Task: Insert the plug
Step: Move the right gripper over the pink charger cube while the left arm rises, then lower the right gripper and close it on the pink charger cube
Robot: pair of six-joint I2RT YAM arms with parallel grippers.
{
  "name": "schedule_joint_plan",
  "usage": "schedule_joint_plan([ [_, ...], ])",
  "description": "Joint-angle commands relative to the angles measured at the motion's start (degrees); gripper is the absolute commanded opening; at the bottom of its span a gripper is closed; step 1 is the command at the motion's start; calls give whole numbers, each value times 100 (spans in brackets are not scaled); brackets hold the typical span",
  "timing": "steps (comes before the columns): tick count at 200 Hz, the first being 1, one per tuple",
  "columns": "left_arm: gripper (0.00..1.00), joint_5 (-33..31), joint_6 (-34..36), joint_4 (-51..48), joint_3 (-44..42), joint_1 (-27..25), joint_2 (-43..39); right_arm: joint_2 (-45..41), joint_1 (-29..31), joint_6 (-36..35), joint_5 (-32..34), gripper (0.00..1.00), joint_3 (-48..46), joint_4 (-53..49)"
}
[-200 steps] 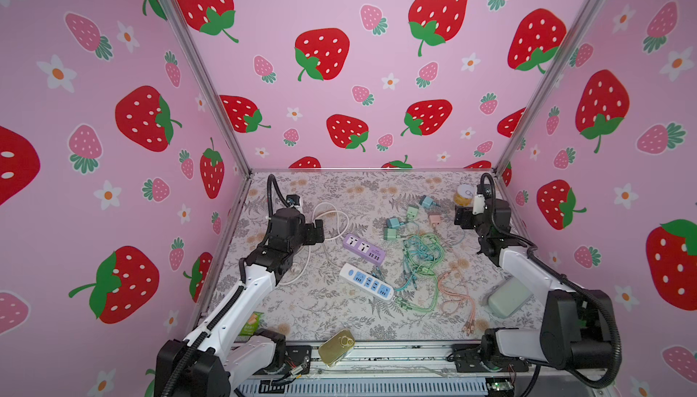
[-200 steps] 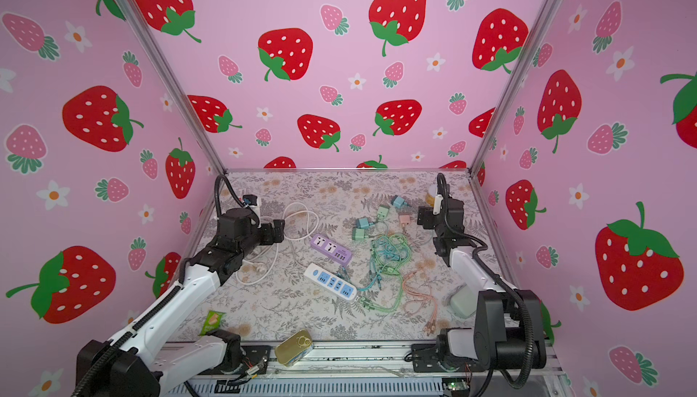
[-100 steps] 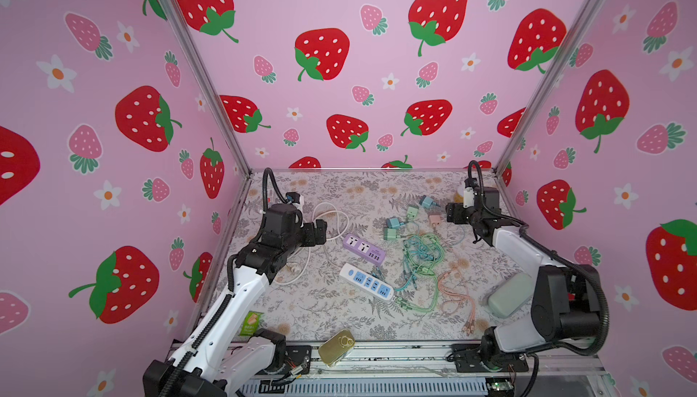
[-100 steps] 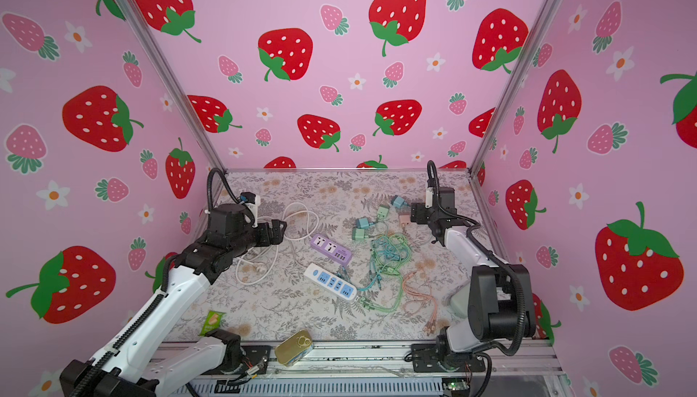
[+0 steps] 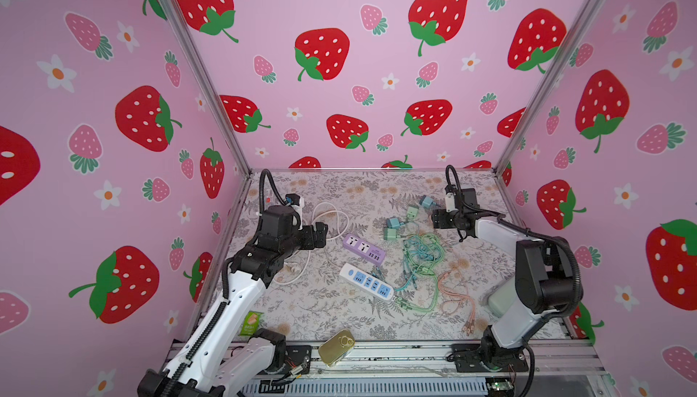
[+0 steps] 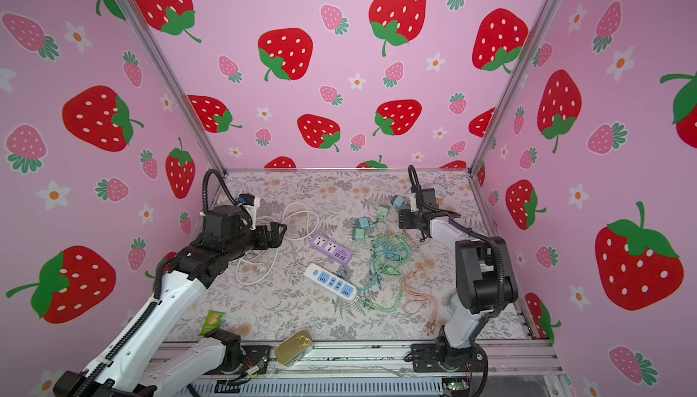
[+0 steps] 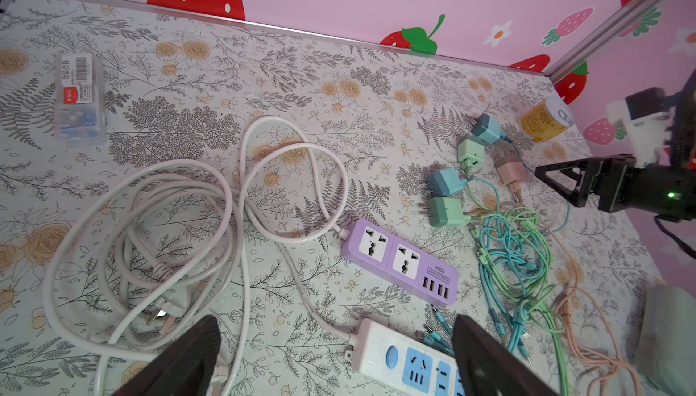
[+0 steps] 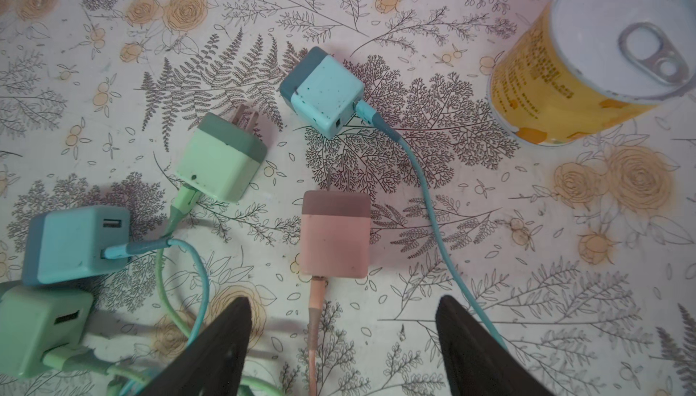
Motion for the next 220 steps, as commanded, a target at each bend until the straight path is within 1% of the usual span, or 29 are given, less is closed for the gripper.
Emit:
schedule_joint_plan([
  [1,98,-40,104,-119,-73,-14,-111,159,34,212,-1,78,181,-4],
  [70,98,-123,109,-13,-305,-18,-167,712,147,395,66,71,306,362],
  [136,98,-137,93,-10,-334,-14,-96,1135,176,450,252,68,538,332],
  [169,98,-145,65,-49,-344,-18,-103,1281,173,477,295,65,581,339],
  [188,98,-155,64,-50,-352,-14,-135,1326,178,488,288,63,591,364],
  [220,98,-163,61,-70,-339,-23,-128,1350,173,486,300,55,613,328],
])
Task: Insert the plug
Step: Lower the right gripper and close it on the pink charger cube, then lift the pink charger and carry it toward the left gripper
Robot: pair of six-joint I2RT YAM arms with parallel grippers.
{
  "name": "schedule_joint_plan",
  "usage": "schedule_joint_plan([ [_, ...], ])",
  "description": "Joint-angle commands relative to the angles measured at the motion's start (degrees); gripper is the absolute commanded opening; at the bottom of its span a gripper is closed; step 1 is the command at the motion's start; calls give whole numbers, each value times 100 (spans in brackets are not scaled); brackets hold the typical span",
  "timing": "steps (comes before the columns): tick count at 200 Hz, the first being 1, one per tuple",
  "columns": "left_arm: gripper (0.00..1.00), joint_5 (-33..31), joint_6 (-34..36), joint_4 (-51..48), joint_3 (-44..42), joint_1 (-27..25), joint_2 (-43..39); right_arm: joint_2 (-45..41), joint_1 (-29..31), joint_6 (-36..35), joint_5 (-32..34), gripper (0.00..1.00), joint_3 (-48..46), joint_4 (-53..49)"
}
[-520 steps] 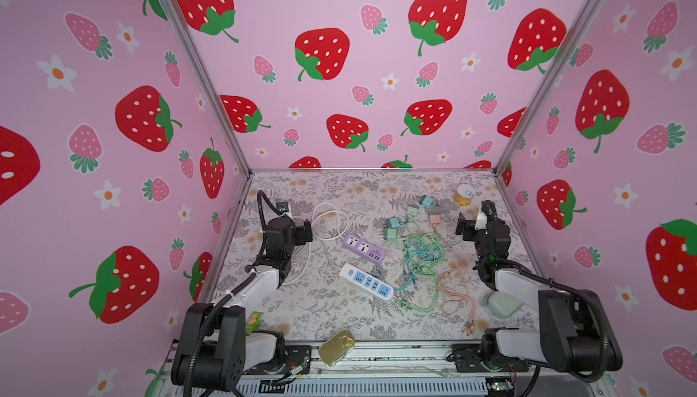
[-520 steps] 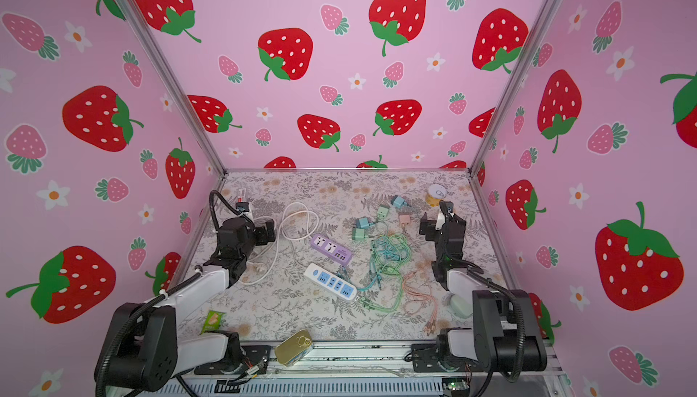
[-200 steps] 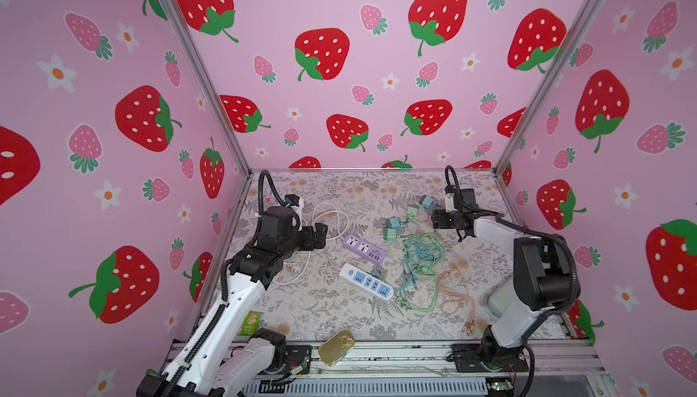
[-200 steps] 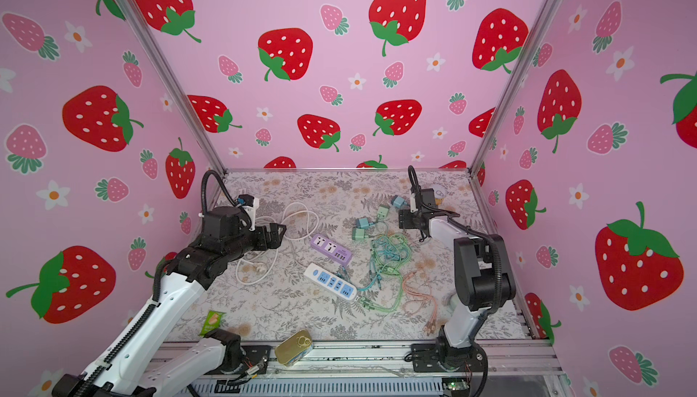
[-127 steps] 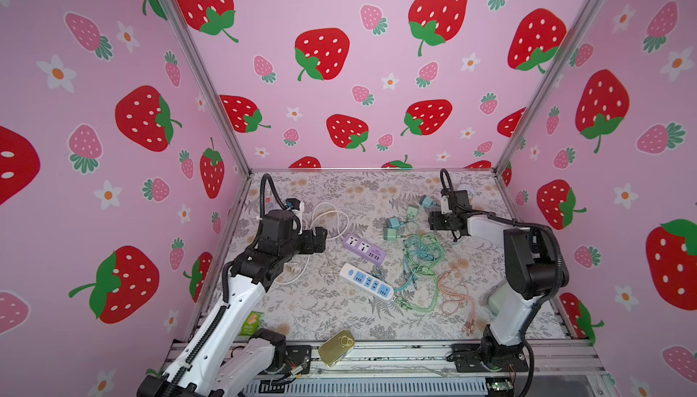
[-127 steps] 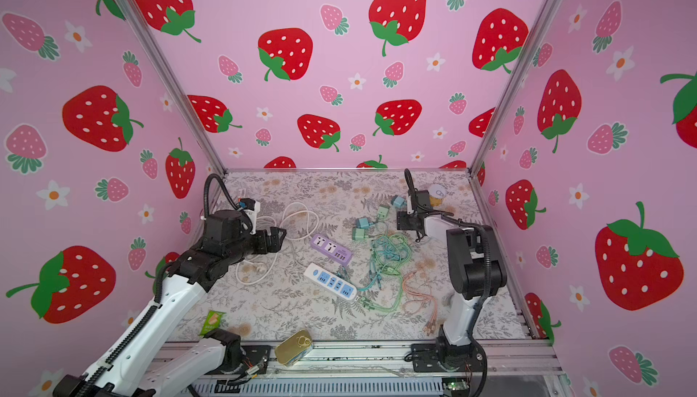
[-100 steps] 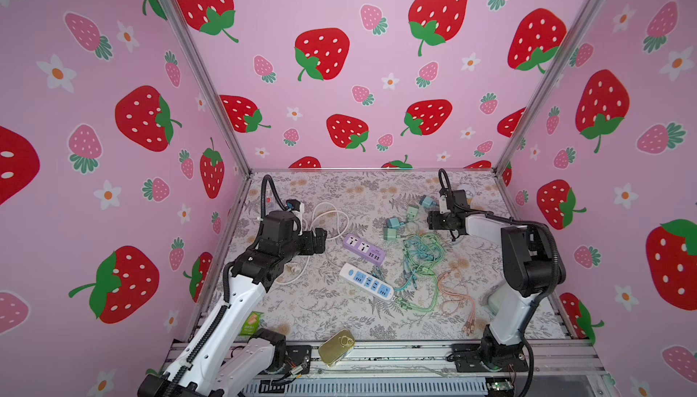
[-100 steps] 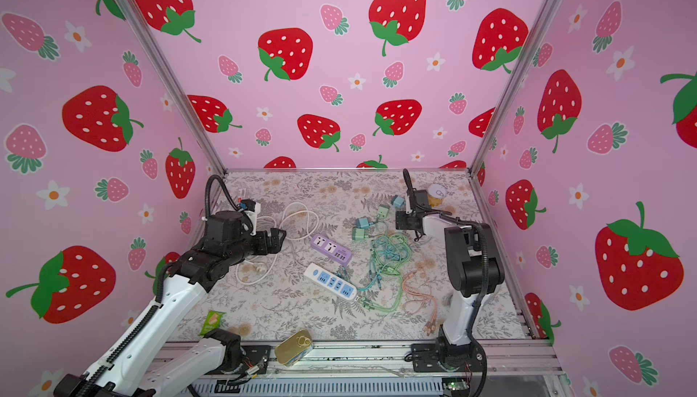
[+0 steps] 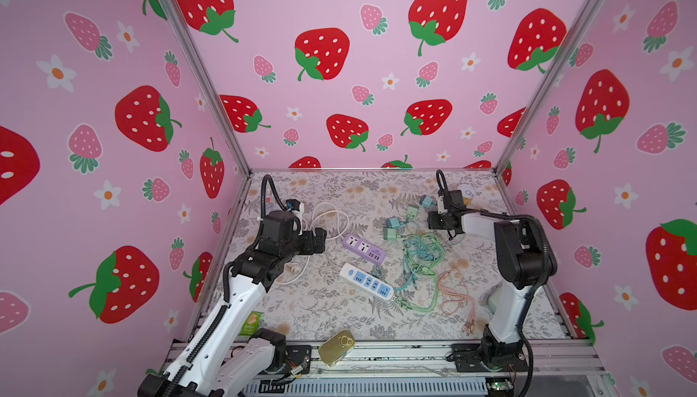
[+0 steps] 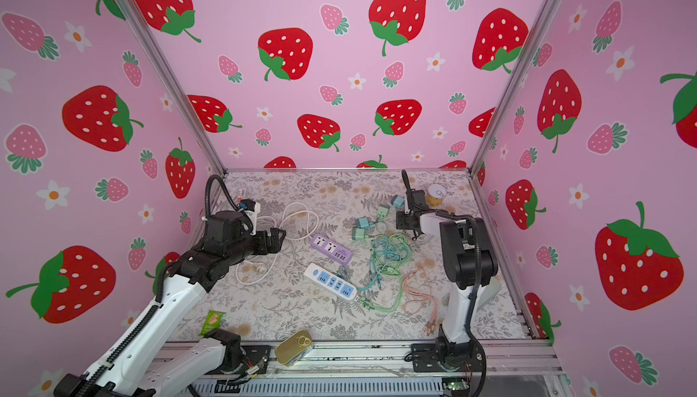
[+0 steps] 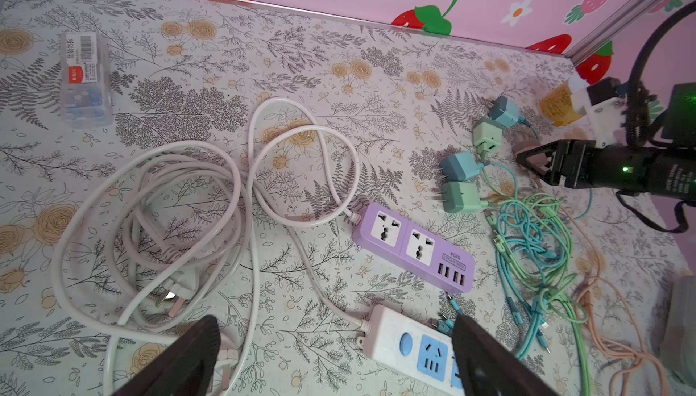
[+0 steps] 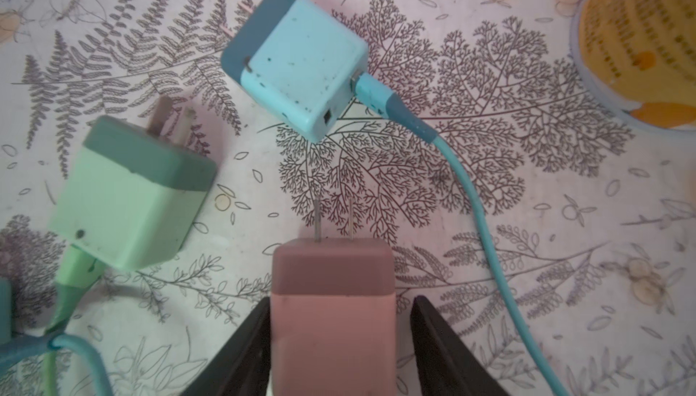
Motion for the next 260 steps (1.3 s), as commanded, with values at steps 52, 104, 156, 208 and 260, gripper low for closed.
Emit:
schedule_joint_plan([
  [52,98,-6,-42,-53,-34,-20,56,24,37,-5,133,42,92,-107],
  [104,98,114,-91,-66,24,-19,122,-261,76,-240,129,35,51,-85],
  [156,99,372,-195,60,128,-22,209,-875,182,-598,118,31,-15,-111],
  [208,97,790,-293,247,254,-15,319,-1774,282,-982,243,30,-43,-206],
  [260,97,1206,-378,438,426,-12,454,-2657,377,-1457,134,29,-98,-268],
])
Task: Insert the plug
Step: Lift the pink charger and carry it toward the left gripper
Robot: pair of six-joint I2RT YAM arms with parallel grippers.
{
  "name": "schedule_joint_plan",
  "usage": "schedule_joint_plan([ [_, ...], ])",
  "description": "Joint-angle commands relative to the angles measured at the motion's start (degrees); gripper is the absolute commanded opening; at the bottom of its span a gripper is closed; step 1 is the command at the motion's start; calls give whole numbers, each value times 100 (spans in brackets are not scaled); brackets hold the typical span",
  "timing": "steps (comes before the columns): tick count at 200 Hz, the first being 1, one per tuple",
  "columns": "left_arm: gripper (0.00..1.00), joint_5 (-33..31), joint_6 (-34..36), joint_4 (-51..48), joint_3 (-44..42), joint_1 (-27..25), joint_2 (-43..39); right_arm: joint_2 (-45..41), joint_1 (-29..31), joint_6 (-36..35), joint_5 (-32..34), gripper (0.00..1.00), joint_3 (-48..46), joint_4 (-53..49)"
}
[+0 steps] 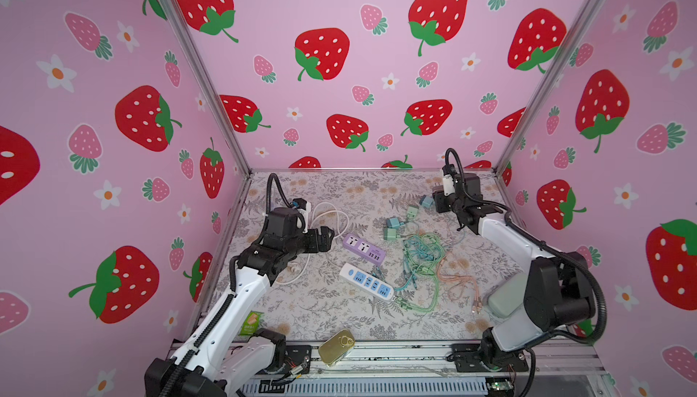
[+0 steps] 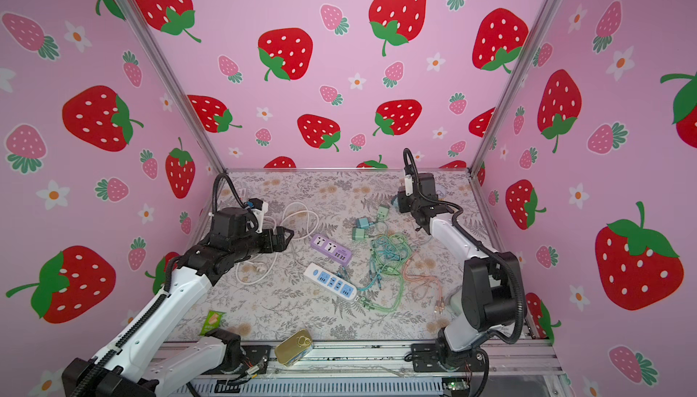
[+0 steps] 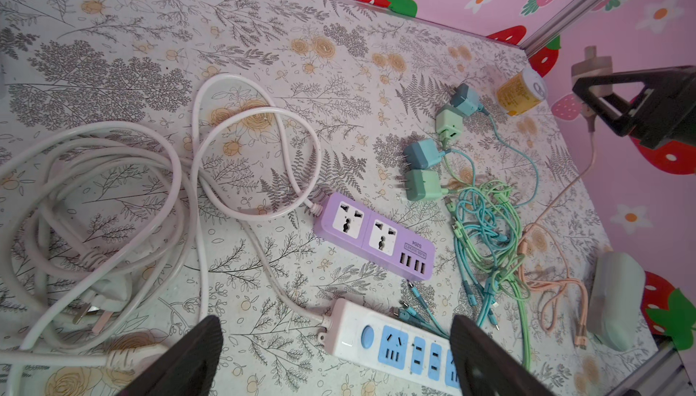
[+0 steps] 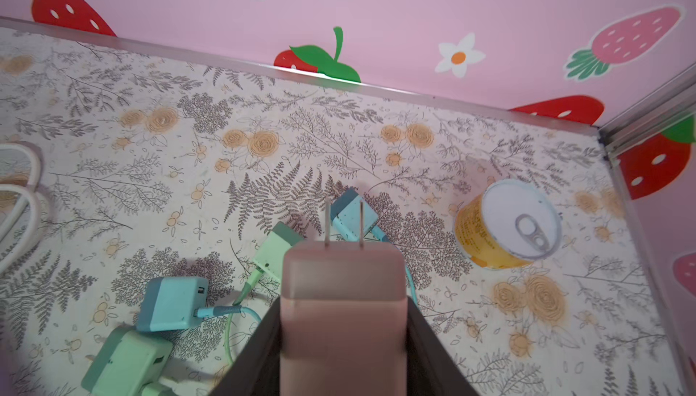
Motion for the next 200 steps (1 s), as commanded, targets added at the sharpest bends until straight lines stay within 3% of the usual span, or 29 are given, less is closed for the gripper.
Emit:
schedule_joint_plan([
  [1,97,334,-79,194,360,-15,42,-420,66,-382,-41,29,-88,-118],
  [65,97,1057,-158,365,692,-14,183,-1323,407,-924,-716,26,-117,-114],
  [132,97,1930,-283,747,1040,-18,286,-1749,809,-1472,-2418,26,-125,-132],
  [200,96,2852,-724,1311,1246,-20,599,-1958,1242,-2034,-3337,28,-425,254],
])
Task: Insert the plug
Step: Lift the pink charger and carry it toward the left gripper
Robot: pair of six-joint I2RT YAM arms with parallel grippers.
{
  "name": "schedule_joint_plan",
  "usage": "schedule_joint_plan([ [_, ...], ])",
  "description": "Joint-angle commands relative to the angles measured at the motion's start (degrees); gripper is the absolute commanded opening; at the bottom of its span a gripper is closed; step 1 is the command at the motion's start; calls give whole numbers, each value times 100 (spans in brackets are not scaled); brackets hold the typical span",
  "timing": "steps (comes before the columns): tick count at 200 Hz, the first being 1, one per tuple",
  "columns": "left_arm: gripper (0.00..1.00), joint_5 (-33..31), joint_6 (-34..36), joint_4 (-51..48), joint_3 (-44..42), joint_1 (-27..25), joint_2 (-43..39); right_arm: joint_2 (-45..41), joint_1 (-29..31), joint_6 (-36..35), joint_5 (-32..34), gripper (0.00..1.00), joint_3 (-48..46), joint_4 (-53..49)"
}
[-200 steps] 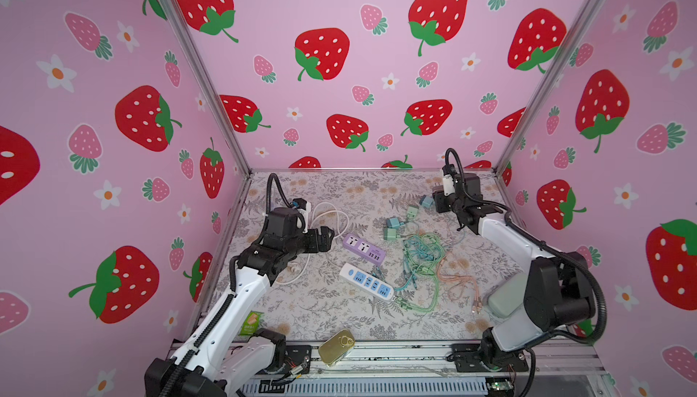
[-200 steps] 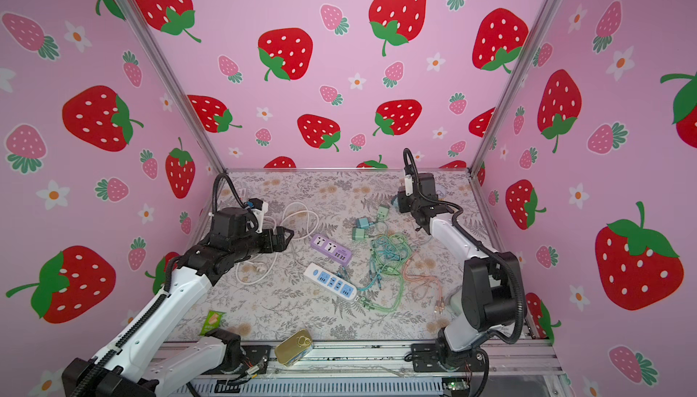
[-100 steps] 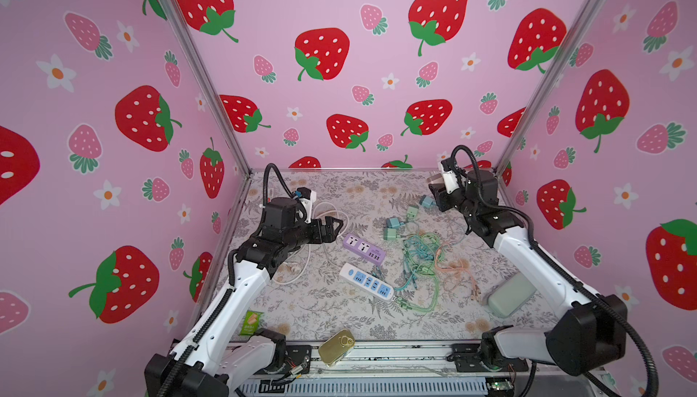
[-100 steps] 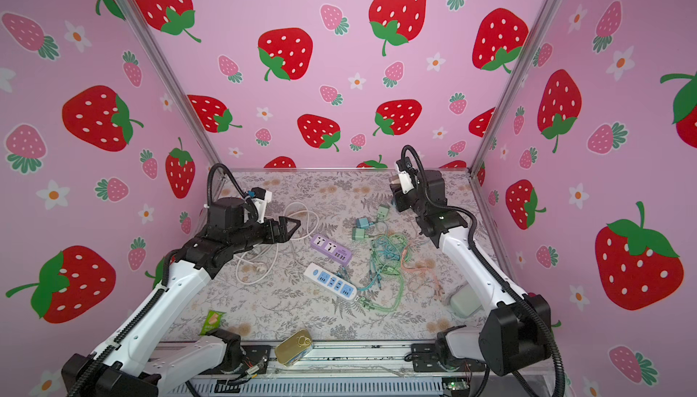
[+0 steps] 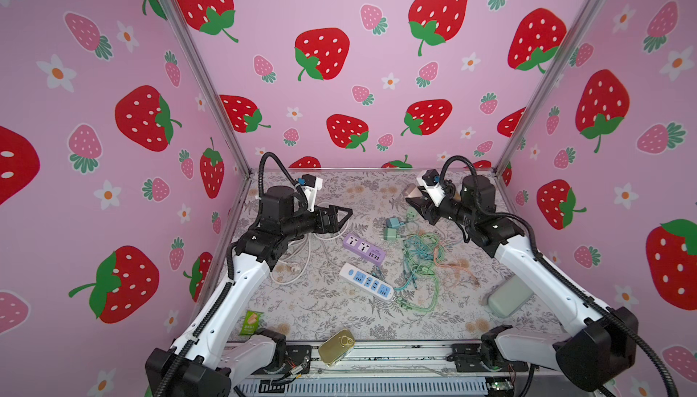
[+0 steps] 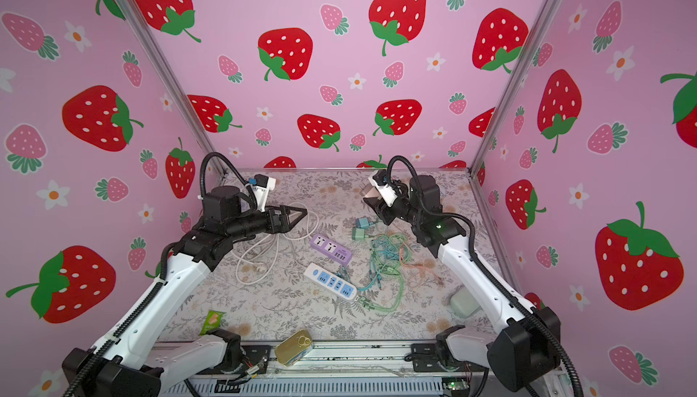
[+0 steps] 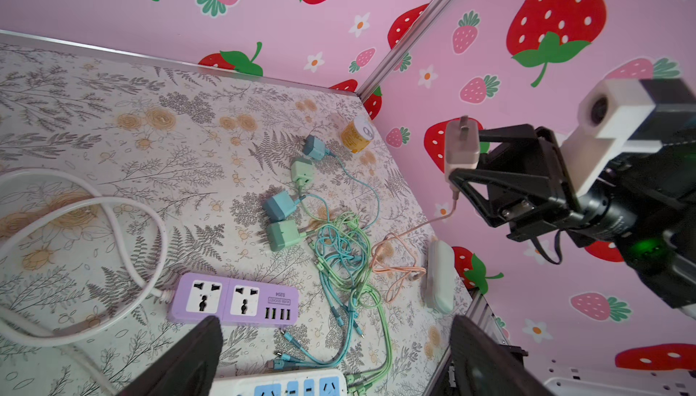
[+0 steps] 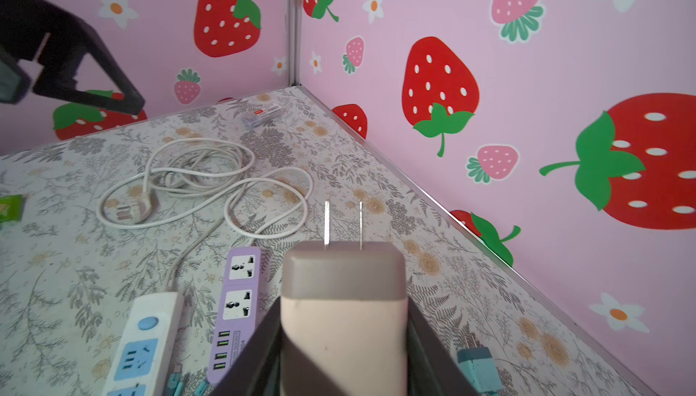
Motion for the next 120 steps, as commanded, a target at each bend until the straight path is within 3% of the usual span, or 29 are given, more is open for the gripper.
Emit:
schedule_joint_plan([
  [1,96,625,-237,404,232,-16,104,-206,151,-436,-595,27,-141,329],
  [56,94,1371,-345,785,265,-114,315,-145,573,-615,-796,28,-251,453],
  [120,89,1809,-446,829,386,-339,567,-24,1059,-715,-745,29,-243,609],
])
